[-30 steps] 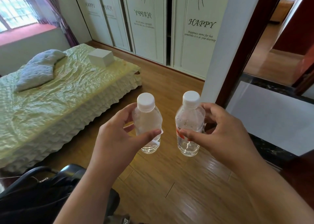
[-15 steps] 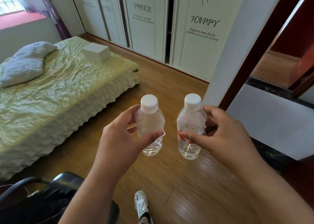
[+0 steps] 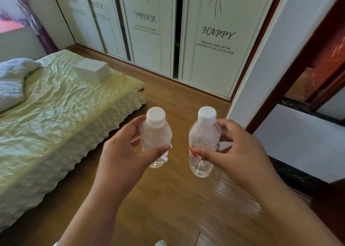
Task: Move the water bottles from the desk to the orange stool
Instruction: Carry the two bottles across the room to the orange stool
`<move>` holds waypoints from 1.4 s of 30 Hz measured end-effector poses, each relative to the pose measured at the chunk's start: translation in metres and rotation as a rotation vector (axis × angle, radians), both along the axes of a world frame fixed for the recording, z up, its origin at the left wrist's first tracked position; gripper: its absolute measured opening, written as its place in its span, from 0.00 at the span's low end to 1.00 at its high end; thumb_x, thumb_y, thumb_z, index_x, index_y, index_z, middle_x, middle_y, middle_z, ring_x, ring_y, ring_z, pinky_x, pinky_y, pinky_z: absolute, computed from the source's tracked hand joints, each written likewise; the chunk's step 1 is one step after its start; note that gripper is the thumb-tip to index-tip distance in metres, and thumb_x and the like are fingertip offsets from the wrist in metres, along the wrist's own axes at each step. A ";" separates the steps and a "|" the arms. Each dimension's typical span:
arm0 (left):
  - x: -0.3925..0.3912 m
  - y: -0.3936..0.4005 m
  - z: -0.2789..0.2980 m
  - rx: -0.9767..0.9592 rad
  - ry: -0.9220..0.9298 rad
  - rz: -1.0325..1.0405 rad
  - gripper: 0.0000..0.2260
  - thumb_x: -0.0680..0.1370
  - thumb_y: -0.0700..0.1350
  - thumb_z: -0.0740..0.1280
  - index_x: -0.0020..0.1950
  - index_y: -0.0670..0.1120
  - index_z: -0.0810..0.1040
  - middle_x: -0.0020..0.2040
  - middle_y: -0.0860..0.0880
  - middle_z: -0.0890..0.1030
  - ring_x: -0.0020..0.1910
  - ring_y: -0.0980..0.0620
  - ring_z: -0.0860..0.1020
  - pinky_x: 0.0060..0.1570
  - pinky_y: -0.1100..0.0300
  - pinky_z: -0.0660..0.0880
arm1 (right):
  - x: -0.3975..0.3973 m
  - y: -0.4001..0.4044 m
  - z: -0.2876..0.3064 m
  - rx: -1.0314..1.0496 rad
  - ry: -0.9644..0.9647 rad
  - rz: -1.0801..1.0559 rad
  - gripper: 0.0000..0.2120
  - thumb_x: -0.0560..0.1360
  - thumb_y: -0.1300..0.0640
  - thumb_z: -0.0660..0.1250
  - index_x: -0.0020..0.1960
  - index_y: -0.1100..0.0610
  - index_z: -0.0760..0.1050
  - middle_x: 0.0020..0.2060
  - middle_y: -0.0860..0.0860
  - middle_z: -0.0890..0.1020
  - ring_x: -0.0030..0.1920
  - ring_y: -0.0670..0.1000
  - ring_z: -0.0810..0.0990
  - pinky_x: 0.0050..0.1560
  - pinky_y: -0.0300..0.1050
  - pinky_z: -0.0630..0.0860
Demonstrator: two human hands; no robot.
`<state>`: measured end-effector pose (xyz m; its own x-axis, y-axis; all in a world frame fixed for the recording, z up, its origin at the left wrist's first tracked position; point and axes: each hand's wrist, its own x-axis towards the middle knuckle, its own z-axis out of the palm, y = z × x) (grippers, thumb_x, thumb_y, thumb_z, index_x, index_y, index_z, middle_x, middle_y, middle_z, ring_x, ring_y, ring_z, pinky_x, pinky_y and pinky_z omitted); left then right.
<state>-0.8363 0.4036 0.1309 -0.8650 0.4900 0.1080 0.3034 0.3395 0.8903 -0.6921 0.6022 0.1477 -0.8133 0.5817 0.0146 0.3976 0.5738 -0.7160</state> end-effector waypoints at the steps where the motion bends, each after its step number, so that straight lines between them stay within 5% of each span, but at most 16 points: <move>1: -0.008 0.000 0.000 0.007 -0.004 -0.003 0.40 0.59 0.64 0.81 0.70 0.64 0.74 0.60 0.66 0.81 0.58 0.60 0.81 0.59 0.58 0.77 | -0.009 0.000 0.000 0.001 -0.005 0.001 0.37 0.61 0.30 0.75 0.65 0.32 0.64 0.53 0.30 0.74 0.55 0.42 0.79 0.55 0.50 0.81; 7: -0.043 0.005 -0.004 0.001 -0.006 -0.018 0.35 0.61 0.59 0.82 0.67 0.64 0.76 0.57 0.68 0.82 0.57 0.65 0.80 0.58 0.65 0.76 | -0.050 0.004 -0.003 0.005 -0.007 -0.007 0.40 0.59 0.28 0.74 0.67 0.34 0.65 0.51 0.28 0.73 0.54 0.40 0.78 0.55 0.48 0.80; 18: -0.113 0.045 -0.010 -0.040 -0.017 0.049 0.34 0.61 0.59 0.83 0.66 0.66 0.76 0.57 0.69 0.81 0.56 0.63 0.82 0.61 0.60 0.77 | -0.137 0.062 -0.015 -0.070 -0.002 0.093 0.37 0.60 0.31 0.76 0.65 0.34 0.67 0.55 0.31 0.77 0.57 0.39 0.78 0.57 0.48 0.80; 24: -0.161 0.105 -0.004 -0.056 0.031 0.092 0.32 0.62 0.58 0.83 0.62 0.68 0.75 0.54 0.74 0.80 0.54 0.71 0.79 0.51 0.78 0.72 | -0.196 0.127 -0.016 -0.085 0.009 0.168 0.37 0.63 0.35 0.77 0.67 0.36 0.66 0.57 0.34 0.76 0.57 0.39 0.77 0.54 0.40 0.77; 27: -0.184 0.142 0.000 -0.044 0.012 0.106 0.32 0.61 0.59 0.83 0.62 0.68 0.76 0.54 0.72 0.81 0.54 0.70 0.80 0.55 0.71 0.74 | -0.225 0.163 -0.014 -0.074 0.012 0.183 0.35 0.62 0.34 0.76 0.64 0.34 0.64 0.55 0.33 0.74 0.53 0.38 0.76 0.47 0.32 0.72; 33: -0.218 0.202 0.007 -0.028 0.027 0.140 0.36 0.60 0.61 0.81 0.68 0.63 0.76 0.55 0.72 0.81 0.54 0.72 0.79 0.50 0.73 0.74 | -0.269 0.230 -0.008 -0.019 0.025 0.210 0.40 0.58 0.28 0.73 0.67 0.35 0.66 0.61 0.36 0.79 0.57 0.41 0.79 0.56 0.50 0.81; 42: -0.261 0.260 0.006 -0.050 0.019 0.124 0.33 0.60 0.63 0.80 0.63 0.71 0.74 0.55 0.74 0.79 0.55 0.71 0.79 0.58 0.64 0.76 | -0.310 0.293 -0.005 -0.014 0.048 0.217 0.39 0.60 0.31 0.75 0.68 0.37 0.67 0.60 0.37 0.79 0.57 0.39 0.79 0.57 0.46 0.80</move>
<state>-1.0974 0.6633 0.1374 -0.9175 0.3842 0.1027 0.2725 0.4194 0.8659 -1.0021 0.8955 0.1428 -0.9182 0.3931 0.0489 0.2312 0.6319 -0.7397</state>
